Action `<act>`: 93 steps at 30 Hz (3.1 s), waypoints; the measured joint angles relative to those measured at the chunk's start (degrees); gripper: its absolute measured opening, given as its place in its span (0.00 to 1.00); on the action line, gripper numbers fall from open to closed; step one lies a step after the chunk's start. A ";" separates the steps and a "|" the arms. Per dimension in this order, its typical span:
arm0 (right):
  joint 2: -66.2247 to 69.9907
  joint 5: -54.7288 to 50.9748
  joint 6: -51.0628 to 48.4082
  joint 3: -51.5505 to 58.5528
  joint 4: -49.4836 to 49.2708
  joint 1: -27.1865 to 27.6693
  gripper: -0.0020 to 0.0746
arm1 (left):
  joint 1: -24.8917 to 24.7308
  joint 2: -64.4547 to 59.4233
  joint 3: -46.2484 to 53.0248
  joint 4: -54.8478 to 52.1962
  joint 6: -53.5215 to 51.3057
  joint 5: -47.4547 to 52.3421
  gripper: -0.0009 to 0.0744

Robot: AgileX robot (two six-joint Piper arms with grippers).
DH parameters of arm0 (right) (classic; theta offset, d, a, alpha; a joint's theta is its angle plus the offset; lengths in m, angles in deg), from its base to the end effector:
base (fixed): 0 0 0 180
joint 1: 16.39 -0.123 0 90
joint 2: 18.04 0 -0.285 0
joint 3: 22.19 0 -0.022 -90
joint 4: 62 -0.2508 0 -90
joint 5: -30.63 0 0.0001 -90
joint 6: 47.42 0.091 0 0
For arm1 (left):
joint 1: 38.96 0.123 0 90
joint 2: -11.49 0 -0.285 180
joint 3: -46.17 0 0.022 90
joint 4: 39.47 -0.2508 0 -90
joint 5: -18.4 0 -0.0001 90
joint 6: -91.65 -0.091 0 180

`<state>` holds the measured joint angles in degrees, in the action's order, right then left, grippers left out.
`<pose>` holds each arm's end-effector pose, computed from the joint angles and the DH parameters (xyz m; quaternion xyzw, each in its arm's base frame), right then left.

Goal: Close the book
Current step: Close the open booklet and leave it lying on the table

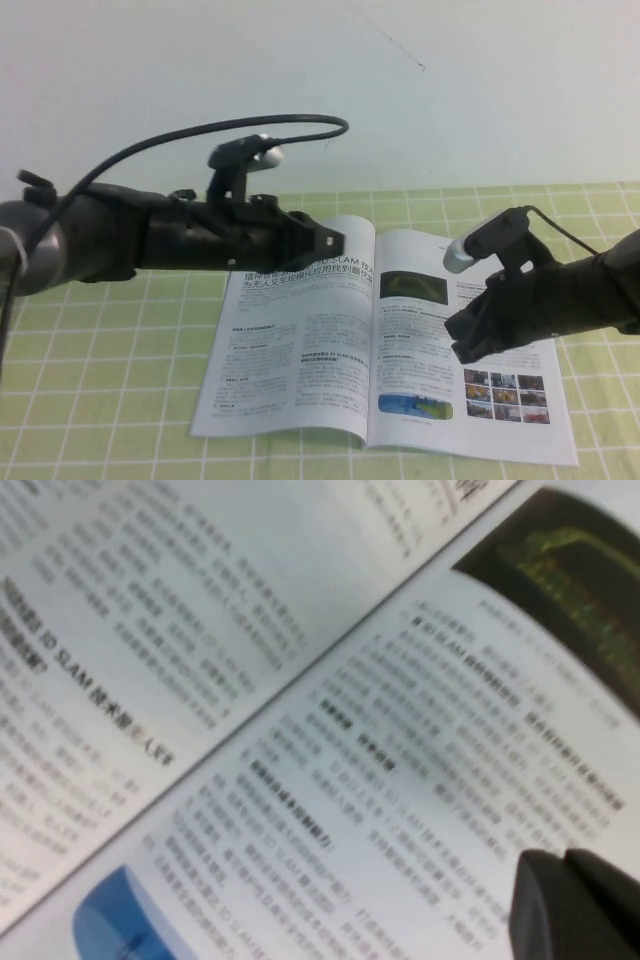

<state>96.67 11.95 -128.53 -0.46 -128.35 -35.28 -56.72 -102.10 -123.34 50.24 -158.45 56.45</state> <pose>0.3308 0.1415 0.1448 -0.3250 0.8842 0.1490 0.3005 0.3574 -0.1734 0.2215 0.1393 0.8382 -0.4143 0.3263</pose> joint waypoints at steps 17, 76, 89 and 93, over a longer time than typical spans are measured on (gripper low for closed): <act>6.61 -2.97 0.63 -0.64 0.01 0.00 0.02 | 4.05 -3.77 0.00 -31.46 20.43 -17.74 0.01; 6.70 -3.26 9.82 -1.27 4.47 0.00 0.02 | 4.95 -3.04 1.63 -76.71 58.59 -17.29 0.01; 6.70 -3.07 9.82 -1.27 4.47 0.00 0.02 | 2.15 -4.28 1.63 -76.41 60.20 -16.06 0.01; 6.70 -3.07 9.91 -1.27 4.47 0.00 0.02 | -0.16 -4.49 1.63 -76.18 60.29 -16.06 0.01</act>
<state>103.36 8.88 -118.63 -1.72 -123.88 -35.28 -56.88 -106.59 -121.72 -25.95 -98.16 40.39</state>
